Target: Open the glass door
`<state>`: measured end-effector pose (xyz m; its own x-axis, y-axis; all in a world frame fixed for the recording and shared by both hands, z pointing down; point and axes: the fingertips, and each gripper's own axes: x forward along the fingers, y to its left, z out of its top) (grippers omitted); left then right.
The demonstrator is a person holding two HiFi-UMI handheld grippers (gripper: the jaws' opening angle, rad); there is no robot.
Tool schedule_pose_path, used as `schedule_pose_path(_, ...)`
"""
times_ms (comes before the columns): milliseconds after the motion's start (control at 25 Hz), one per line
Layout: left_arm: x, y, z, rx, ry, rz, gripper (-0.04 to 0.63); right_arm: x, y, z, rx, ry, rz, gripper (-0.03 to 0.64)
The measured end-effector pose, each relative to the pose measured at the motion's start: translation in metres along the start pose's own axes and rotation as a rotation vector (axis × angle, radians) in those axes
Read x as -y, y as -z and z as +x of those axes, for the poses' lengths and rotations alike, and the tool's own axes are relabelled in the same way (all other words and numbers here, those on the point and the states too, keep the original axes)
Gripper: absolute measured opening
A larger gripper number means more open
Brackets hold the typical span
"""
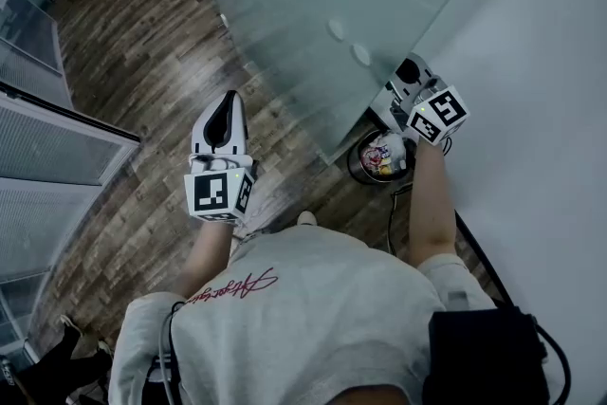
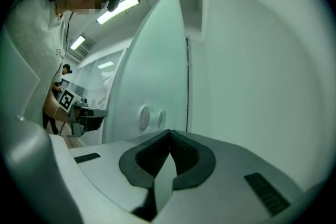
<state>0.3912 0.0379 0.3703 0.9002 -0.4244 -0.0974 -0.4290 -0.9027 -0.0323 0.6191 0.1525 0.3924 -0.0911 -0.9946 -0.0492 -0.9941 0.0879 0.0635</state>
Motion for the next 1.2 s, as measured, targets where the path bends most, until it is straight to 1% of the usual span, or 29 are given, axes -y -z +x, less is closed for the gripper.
schedule_pose_path(80, 0.002, -0.003, 0.003, 0.016, 0.008, 0.001, 0.017, 0.015, -0.004, -0.019, 0.009, 0.092, -0.012, 0.017)
schedule_pose_path(160, 0.005, -0.004, 0.007, 0.028, 0.027, 0.002, 0.017, 0.024, -0.008, -0.035, 0.022, 0.162, -0.018, 0.017)
schedule_pose_path(240, 0.01, -0.003, 0.012, 0.036, 0.05, -0.005, 0.017, 0.025, -0.01, -0.048, 0.032, 0.21, -0.023, 0.017)
schedule_pose_path(440, 0.031, -0.01, 0.021, 0.059, 0.134, -0.026, 0.017, 0.012, -0.024, -0.072, 0.018, 0.321, -0.081, 0.017)
schedule_pose_path(520, 0.037, -0.012, 0.021, 0.069, 0.172, -0.032, 0.017, -0.002, -0.032, -0.078, 0.022, 0.349, -0.094, 0.017)
schedule_pose_path(680, 0.046, -0.015, 0.013, 0.082, 0.254, -0.048, 0.017, -0.046, -0.044, -0.087, 0.045, 0.349, -0.079, 0.017)
schedule_pose_path(760, 0.05, -0.017, 0.012, 0.086, 0.294, -0.054, 0.017, -0.065, -0.048, -0.092, 0.032, 0.384, -0.09, 0.017)
schedule_pose_path(840, 0.053, -0.02, 0.01, 0.09, 0.331, -0.061, 0.017, -0.08, -0.052, -0.097, 0.017, 0.45, -0.098, 0.017)
schedule_pose_path(1000, 0.061, -0.029, 0.004, 0.105, 0.404, -0.078, 0.017, -0.106, -0.068, -0.11, 0.044, 0.637, -0.093, 0.017)
schedule_pose_path(1120, 0.062, -0.035, -0.002, 0.111, 0.448, -0.094, 0.017, -0.128, -0.081, -0.112, 0.086, 0.727, -0.079, 0.017)
schedule_pose_path(1200, 0.062, -0.036, -0.007, 0.11, 0.474, -0.101, 0.017, -0.139, -0.086, -0.114, 0.087, 0.791, -0.073, 0.017)
